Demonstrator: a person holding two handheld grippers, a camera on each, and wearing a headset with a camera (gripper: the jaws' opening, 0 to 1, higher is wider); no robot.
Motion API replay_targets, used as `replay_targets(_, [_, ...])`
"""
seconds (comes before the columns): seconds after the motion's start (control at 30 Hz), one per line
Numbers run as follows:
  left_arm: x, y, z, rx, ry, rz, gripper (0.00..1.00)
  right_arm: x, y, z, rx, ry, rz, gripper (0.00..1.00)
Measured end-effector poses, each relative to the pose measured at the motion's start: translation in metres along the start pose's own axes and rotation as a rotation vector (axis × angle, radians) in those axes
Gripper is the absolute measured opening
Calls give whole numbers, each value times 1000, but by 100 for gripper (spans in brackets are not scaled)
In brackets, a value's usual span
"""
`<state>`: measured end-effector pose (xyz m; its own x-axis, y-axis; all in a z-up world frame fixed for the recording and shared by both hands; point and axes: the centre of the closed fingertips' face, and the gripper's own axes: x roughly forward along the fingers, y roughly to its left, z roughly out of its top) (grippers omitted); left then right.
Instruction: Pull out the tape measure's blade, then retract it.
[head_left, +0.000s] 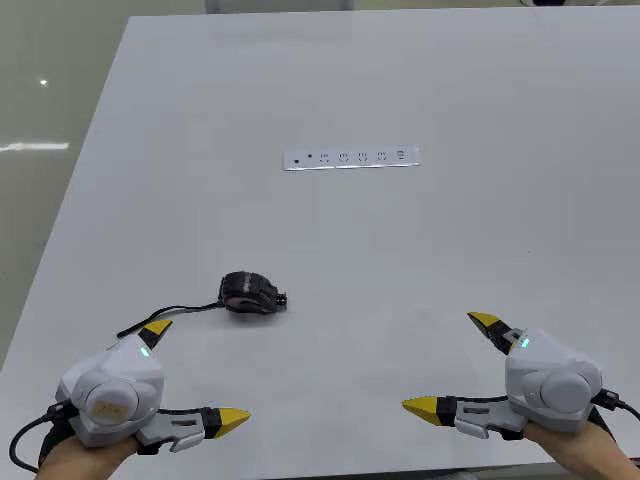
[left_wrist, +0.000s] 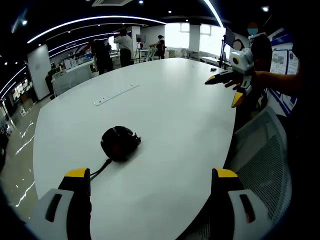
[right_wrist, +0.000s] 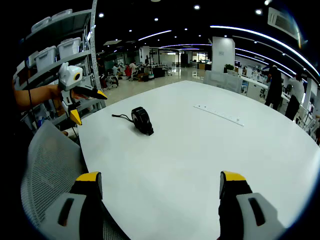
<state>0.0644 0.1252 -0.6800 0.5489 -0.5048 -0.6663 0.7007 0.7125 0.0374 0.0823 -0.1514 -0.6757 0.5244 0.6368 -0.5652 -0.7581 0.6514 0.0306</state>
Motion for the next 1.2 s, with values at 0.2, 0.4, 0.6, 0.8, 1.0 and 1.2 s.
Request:
replay_targets(0.2, [0,1,0,16,2,7,99,0,0,1,-9,-2,2,100])
replay_targets(0.4, [-1,1,1,20,2,7,99,0,1,1,-10,-2,2,100])
replay_targets(0.6, [-1,0,2,24,2,-1,98,0,1,1,-15,-4,6,100])
replay_targets(0.8, [1,1,-1,37,8,-11,96,2,4,0,-37,6,25,99])
replay_targets(1.0, [3,4,-2,46,18,-21,94,6,6,-1,-52,12,42,96])
replay_targets(1.2, [6,7,-2,68,32,-34,92,9,6,2,-91,8,61,93])
